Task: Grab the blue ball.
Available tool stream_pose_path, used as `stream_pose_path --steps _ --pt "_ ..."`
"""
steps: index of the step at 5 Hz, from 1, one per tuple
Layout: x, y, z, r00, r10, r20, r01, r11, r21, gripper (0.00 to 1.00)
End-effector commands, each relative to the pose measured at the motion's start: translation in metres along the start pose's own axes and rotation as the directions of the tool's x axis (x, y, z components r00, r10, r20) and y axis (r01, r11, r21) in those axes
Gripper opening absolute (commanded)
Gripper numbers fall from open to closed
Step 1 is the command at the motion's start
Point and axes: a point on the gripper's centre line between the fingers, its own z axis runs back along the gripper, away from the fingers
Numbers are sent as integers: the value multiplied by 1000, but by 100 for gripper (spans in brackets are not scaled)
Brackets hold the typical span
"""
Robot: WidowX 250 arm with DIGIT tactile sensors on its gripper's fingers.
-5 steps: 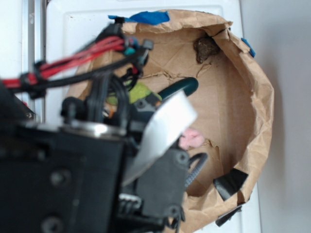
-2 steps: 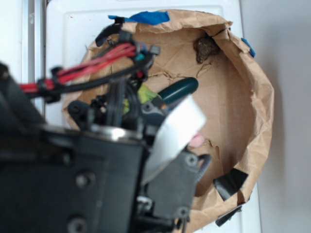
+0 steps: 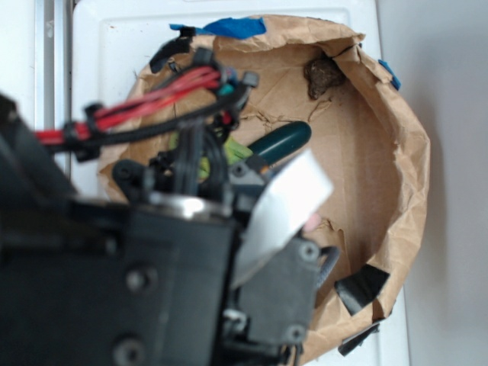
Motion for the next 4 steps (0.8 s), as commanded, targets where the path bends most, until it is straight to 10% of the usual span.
stream_pose_path --steps 1,4 --pt "18 15 7 999 34 28 -33 999 -35 0" --pt "25 16 3 998 52 18 -51 998 -48 0"
